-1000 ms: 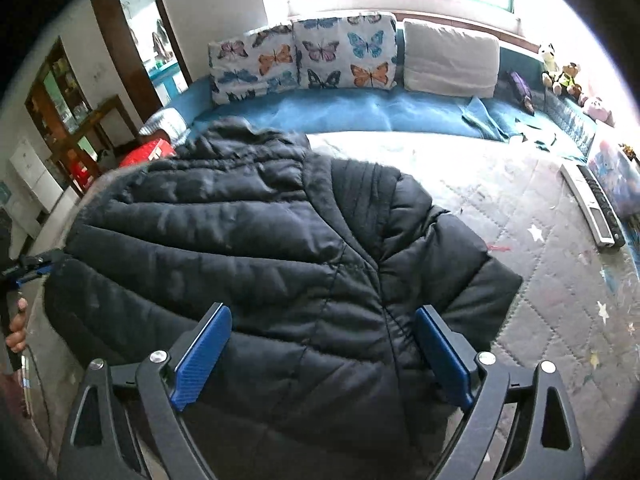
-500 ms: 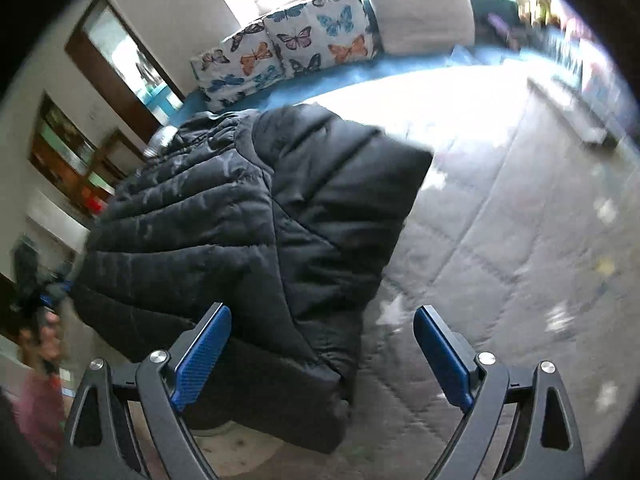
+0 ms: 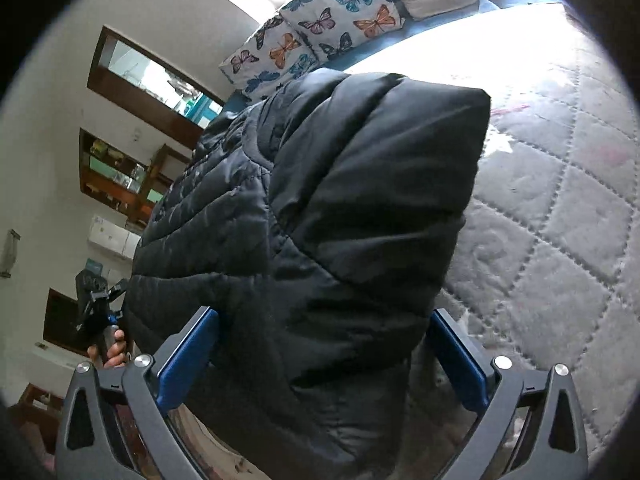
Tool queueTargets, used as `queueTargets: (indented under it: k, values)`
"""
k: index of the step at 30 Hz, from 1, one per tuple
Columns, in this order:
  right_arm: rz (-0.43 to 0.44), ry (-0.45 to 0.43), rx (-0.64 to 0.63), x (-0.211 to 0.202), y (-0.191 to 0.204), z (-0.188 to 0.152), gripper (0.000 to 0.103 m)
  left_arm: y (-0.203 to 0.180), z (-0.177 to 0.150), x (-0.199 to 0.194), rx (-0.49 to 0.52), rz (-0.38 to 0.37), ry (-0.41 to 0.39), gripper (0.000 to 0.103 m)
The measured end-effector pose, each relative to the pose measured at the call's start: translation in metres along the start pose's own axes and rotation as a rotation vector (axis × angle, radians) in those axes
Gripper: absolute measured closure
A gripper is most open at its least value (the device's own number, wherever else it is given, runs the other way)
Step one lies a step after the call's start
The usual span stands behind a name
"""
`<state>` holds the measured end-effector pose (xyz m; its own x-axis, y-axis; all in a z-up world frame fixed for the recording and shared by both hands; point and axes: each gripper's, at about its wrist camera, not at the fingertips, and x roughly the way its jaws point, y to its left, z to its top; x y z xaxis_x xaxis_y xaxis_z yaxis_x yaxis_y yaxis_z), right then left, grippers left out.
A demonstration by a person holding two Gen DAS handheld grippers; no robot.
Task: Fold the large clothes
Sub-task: 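Grasp the jacket hem with both grippers and lift it up, then fold the lifted hem over toward the hood with both grippers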
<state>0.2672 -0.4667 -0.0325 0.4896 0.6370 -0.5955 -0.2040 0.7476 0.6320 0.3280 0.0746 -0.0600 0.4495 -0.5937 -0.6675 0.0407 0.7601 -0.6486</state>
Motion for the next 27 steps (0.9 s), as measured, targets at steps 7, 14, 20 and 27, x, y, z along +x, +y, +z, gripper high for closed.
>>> queueTargets:
  k: [7, 14, 20, 27]
  values:
    - [0.005, -0.005, -0.002, -0.001, 0.0, -0.001, 0.0, 0.012, -0.003, 0.023, -0.08, -0.071, 0.034, 0.0]
    - [0.017, 0.028, -0.058, 0.001, 0.009, -0.01, 0.0, -0.003, -0.008, 0.038, -0.036, -0.069, 0.048, 0.001]
    - [-0.035, 0.026, -0.124, 0.003, 0.026, -0.02, 0.0, -0.011, -0.011, 0.038, -0.001, -0.048, 0.034, 0.013]
    - [-0.039, 0.053, -0.12, 0.006, 0.031, -0.026, 0.0, -0.016, -0.008, 0.037, 0.026, -0.027, 0.052, 0.017]
